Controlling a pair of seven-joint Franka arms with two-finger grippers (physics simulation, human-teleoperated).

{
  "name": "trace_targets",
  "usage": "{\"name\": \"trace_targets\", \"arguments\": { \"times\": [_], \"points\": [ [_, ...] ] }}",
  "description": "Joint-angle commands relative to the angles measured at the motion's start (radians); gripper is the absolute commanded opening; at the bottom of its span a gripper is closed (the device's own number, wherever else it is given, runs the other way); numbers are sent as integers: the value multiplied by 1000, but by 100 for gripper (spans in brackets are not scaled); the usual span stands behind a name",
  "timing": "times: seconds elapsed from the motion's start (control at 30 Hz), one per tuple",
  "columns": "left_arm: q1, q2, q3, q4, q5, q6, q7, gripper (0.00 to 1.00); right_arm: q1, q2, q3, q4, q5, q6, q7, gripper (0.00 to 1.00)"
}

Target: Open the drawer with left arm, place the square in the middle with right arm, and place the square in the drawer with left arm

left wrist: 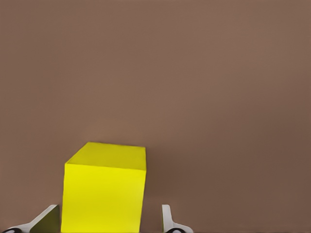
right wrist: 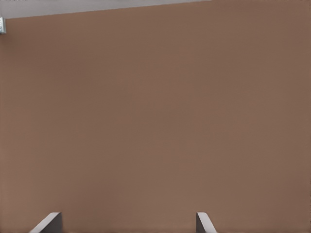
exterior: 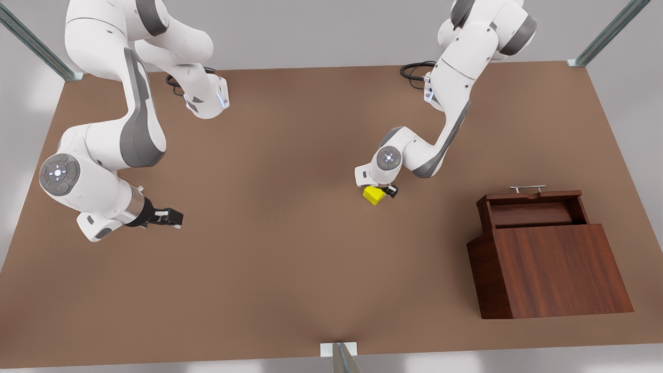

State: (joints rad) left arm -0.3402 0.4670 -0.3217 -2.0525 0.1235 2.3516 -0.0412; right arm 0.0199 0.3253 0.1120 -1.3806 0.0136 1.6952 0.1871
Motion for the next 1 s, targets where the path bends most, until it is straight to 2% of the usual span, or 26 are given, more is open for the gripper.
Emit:
{"name": "trace_targets", "arguments": {
  "times": [0.0,0.4,0.8,0.83,0.9,0.93,0.97],
  "points": [
    [1,4,4,0,2,0,1,100,0,0,0,0,0,0,0,100],
    [0,44,9,-29,4,107,-5,100,-6,-2,-3,21,-3,-11,-8,100],
    [0,61,9,-21,81,117,15,100,-9,-5,-5,20,-3,-12,-17,100],
    [0,65,9,-21,81,129,14,97,-9,-5,-5,20,-3,-11,-15,100],
    [1,68,9,-21,79,150,14,74,-8,-3,-5,20,-4,-11,-17,100],
    [1,68,9,-21,79,150,14,70,-8,-2,-5,20,-3,-11,-15,100],
    [0,68,9,-21,79,149,12,70,-8,-2,-5,20,-4,-11,-15,100]
  ]
}}
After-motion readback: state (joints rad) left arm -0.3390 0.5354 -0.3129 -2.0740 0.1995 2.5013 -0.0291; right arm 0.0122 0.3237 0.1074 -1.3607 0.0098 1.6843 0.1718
